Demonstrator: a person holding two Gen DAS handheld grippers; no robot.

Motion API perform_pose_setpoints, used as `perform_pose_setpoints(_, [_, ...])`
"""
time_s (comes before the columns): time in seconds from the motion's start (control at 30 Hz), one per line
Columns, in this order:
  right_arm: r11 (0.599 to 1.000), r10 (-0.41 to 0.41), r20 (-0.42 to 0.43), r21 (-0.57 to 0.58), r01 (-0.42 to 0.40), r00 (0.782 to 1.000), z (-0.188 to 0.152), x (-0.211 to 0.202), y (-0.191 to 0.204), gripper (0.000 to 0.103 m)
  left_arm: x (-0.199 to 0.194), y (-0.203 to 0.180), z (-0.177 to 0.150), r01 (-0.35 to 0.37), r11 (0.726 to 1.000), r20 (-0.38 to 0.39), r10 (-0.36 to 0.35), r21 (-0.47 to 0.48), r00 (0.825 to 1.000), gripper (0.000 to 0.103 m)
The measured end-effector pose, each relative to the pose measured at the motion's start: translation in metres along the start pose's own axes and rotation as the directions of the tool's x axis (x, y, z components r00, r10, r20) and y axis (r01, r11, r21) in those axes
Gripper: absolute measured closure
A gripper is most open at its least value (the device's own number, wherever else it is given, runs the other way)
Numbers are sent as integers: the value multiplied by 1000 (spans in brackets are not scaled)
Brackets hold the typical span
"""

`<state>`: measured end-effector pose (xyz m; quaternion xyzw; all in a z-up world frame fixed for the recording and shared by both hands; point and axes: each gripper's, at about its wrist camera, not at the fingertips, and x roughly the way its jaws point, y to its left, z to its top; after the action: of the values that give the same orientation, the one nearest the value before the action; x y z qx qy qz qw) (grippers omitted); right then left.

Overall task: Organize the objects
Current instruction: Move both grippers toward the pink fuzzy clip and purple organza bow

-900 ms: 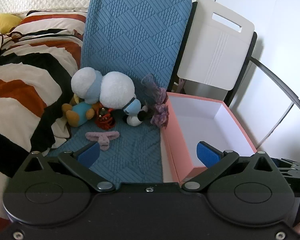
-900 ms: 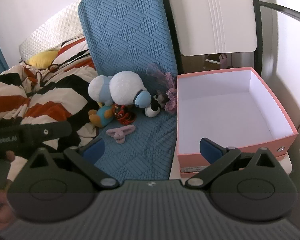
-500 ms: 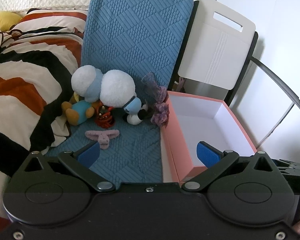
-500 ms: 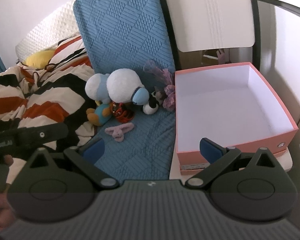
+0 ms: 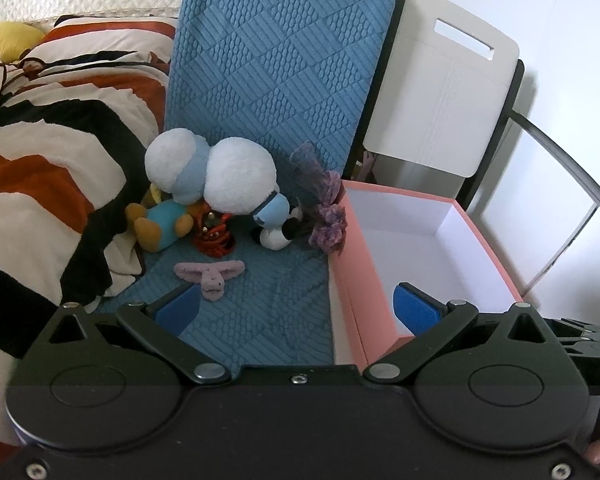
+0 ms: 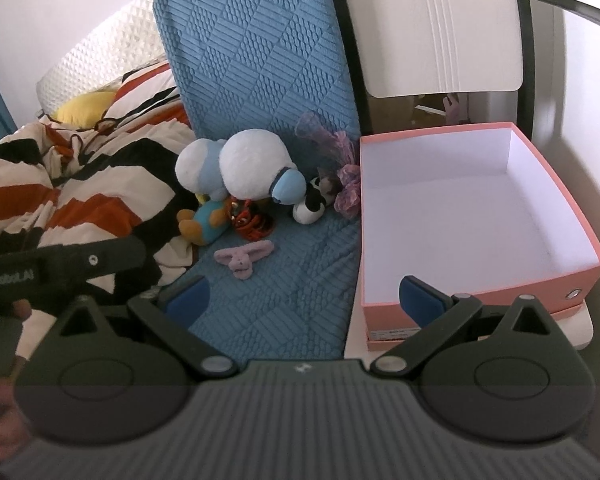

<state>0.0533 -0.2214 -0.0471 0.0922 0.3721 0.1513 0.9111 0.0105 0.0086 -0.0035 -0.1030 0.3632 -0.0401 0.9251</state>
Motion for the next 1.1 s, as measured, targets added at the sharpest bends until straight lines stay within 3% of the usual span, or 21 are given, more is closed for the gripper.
perform_pose_setpoints(0.2, [1000,-5,-3,22,5,1000,0,8,-4,0,8,5,0,-1,1000,-5,1,-5,1000,0])
perform_pose_setpoints(0.3, [1000,-8,0,25,8,1000,1,13,-6,5,12,7,0,-2,1000,-8,2,-11,1000,0])
perform_pose_setpoints(1.1, [1000,-1,-16,-16,1,1000,10,62,0,5,63,34,9,-20,999,-50,18,-43,999,0])
